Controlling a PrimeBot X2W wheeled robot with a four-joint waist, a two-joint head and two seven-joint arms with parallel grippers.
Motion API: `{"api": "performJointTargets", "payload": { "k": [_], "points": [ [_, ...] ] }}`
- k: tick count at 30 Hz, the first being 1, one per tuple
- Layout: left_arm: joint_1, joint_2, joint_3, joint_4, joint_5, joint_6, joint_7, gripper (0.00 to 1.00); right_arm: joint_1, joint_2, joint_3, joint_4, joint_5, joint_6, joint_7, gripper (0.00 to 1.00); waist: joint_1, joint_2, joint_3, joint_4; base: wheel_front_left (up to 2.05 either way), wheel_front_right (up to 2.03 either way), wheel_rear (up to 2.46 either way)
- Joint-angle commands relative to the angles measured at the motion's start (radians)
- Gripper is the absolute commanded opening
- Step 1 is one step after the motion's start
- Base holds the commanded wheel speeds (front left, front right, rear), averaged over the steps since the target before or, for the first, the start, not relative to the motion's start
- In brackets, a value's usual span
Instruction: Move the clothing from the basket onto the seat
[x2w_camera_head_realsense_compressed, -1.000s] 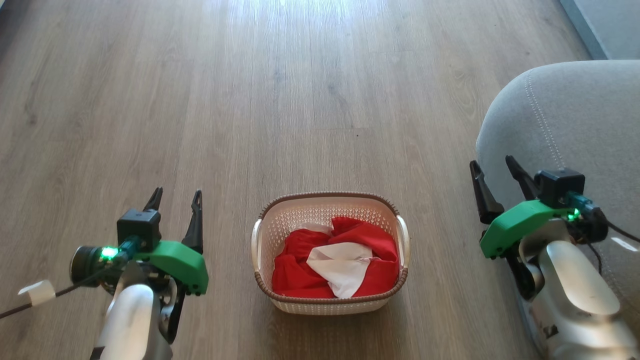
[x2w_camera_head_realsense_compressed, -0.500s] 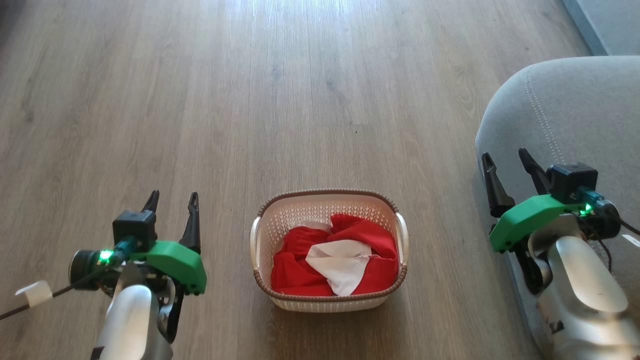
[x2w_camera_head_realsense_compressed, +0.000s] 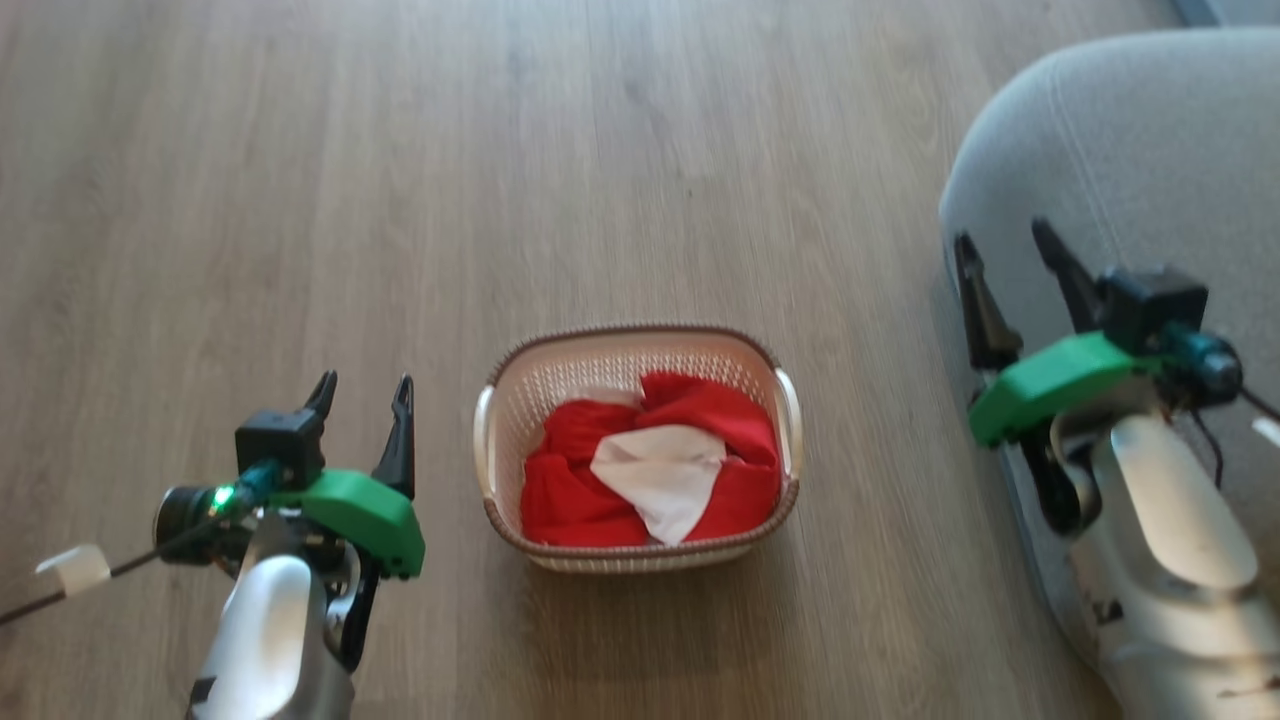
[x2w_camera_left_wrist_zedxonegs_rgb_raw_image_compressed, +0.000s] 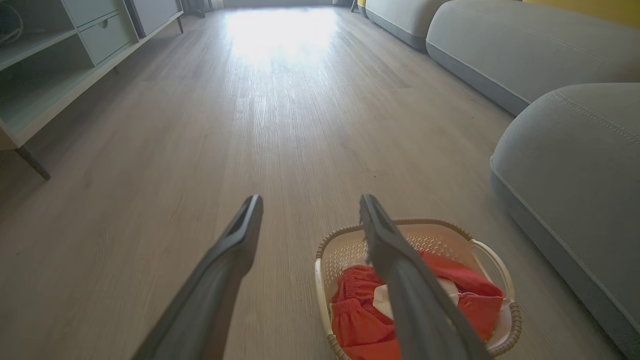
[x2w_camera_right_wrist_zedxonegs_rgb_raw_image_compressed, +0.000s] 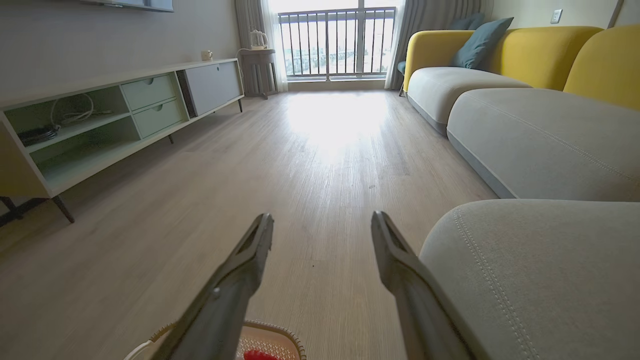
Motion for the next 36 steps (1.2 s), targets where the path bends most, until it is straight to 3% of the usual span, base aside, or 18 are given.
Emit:
{"api": "performJointTargets", "payload": {
  "k": [1,21,36],
  "points": [
    [-0.063,0.013,0.022,-0.024,-0.008,0.002,-0.013,1.0,-0.061,0.009,0.021,-0.052,-0.005,0.0,-0.014,1.0,-0.0001,0.0,0.056,-0.027,0.0,0.0,0.0],
    [-0.233,0.012,-0.097,0.03,-0.027,0.02,-0.013,1.0,-0.232,0.035,0.04,-0.288,0.004,0.0,-0.014,1.0,-0.0001,0.0,0.442,-0.139,0.0,0.0,0.0],
    [-0.449,0.047,-0.201,0.218,0.051,-0.048,-0.013,1.0,-0.331,0.074,0.079,-0.417,0.036,0.0,-0.014,1.0,-0.0001,0.0,0.684,-0.264,0.0,0.0,0.0]
  ]
}}
